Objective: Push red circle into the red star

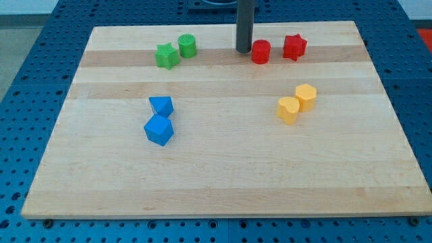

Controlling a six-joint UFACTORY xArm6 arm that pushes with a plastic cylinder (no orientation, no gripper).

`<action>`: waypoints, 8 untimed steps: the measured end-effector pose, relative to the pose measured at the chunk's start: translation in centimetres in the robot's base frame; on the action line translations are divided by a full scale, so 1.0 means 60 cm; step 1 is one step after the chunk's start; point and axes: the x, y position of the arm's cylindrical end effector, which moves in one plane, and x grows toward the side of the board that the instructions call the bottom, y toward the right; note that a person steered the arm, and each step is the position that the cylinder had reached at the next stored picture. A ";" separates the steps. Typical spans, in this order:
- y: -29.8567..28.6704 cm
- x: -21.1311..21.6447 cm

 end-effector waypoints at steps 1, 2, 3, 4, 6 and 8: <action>0.003 0.029; 0.003 0.079; 0.003 0.084; 0.003 0.084; 0.033 0.064; 0.080 0.087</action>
